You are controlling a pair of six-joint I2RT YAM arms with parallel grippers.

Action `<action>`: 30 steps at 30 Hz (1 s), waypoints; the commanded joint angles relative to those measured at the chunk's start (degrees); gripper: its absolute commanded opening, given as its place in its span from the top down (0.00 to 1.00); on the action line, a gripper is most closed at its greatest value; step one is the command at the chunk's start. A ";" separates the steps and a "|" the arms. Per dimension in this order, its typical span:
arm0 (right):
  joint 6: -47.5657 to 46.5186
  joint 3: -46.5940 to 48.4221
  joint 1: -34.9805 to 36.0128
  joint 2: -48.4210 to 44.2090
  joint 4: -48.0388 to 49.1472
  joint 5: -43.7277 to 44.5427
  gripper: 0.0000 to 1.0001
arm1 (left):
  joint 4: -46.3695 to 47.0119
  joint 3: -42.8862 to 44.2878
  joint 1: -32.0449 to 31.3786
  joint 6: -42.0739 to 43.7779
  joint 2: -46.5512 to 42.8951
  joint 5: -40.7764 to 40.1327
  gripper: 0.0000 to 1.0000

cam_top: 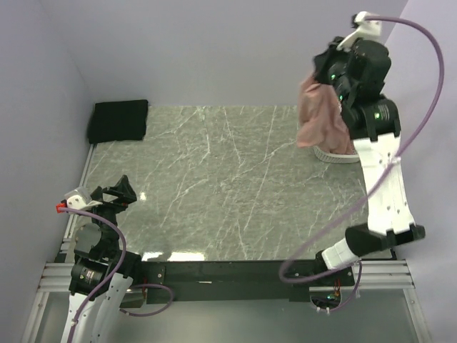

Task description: Fold and stack the t-shirts

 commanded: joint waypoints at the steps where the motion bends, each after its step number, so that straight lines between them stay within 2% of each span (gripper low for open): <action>1: -0.03 -3.77 8.22 -5.97 3.66 -4.09 1.00 | -0.10 0.61 -0.15 -1.30 -4.78 0.58 0.01; 5: 5.94 -17.01 20.52 -8.71 8.14 -10.16 1.00 | -0.71 1.05 -0.15 -2.09 -4.43 1.02 0.01; 6: 6.74 -18.79 23.16 -8.45 9.28 -12.86 1.00 | -0.80 1.13 -0.15 -2.35 -4.25 1.37 0.01; 7: 7.71 -19.94 29.88 -6.45 9.12 -14.11 0.99 | -0.89 1.22 -0.15 -2.70 -3.99 1.46 0.01; 8: 7.80 -20.22 33.00 -4.68 8.51 -15.07 0.96 | -0.89 1.22 -0.15 -2.97 -3.81 1.63 0.01; 9: 7.63 -19.78 36.77 -2.67 5.89 -16.13 0.91 | -0.89 1.31 -0.15 -3.23 -3.64 1.98 0.01; 10: 7.28 -19.00 42.12 1.62 4.30 -16.31 0.78 | -0.81 1.31 -0.15 -3.58 -3.29 2.33 0.01; 11: 7.02 -18.03 44.95 3.66 1.67 -15.62 0.73 | -0.89 1.31 -0.15 -3.76 -3.20 2.42 0.01; 12: 6.67 -18.02 47.07 6.29 1.12 -12.74 0.59 | -0.89 1.48 -0.15 -3.94 -2.93 2.60 0.01; 14: 6.22 -20.20 51.04 7.28 1.46 -10.09 0.47 | -1.07 1.57 -0.15 -4.38 -2.41 2.77 0.01; 15: 6.66 -21.61 51.22 6.76 1.99 -9.03 0.39 | -1.16 1.75 -0.15 -4.55 -2.06 3.04 0.01; 18: 8.42 -29.25 50.09 2.83 4.98 -5.25 0.31 | -0.81 1.75 -0.15 -4.73 -0.65 3.91 0.01; 23: 10.44 -42.76 42.98 -4.12 5.24 1.34 0.31 | 2.00 0.96 -0.15 -4.11 2.43 10.58 0.00; 26: 13.33 -53.04 32.88 -11.06 8.14 2.14 0.31 | 3.32 0.43 -0.24 -5.16 4.09 15.67 0.01; 27: 14.21 -55.26 26.41 -14.39 8.58 2.23 0.31 | 3.41 0.43 -0.33 -6.91 5.93 16.91 0.01; 28: 15.35 -59.12 23.39 -16.08 9.11 2.40 0.31 | 3.67 0.34 -0.33 -8.06 7.16 18.58 0.00; 30: 16.59 -62.39 17.42 -20.37 10.43 5.12 0.27 | 4.99 0.26 -0.24 -11.74 10.15 24.88 0.01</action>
